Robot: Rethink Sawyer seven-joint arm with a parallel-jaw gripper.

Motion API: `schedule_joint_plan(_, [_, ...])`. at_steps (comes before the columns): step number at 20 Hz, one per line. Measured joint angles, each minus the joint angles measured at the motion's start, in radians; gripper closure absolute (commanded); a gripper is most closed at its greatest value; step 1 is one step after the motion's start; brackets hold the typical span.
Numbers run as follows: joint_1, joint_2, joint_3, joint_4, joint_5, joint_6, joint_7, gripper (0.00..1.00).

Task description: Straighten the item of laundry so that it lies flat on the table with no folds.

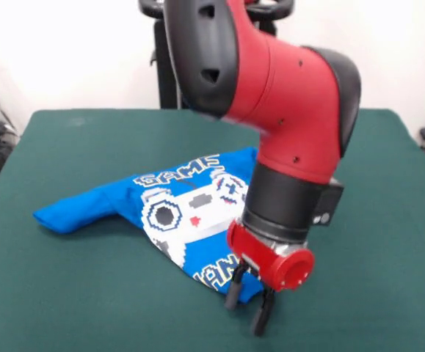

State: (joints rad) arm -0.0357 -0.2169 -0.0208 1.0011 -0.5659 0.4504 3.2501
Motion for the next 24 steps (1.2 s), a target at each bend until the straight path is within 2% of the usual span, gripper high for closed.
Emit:
schedule_joint_plan(9, [-0.058, -0.003, 0.039, -0.002, 0.061, 0.035, 0.000, 0.00])
schedule_joint_plan(13, [-0.081, -0.016, 0.054, -0.001, 0.090, 0.129, 0.000, 0.00])
schedule_joint_plan(18, [-0.122, -0.048, 0.105, -0.001, 0.149, 0.312, 0.000, 0.00])
schedule_joint_plan(24, [-0.153, -0.067, 0.157, -0.001, 0.182, 0.386, 0.000, 0.00])
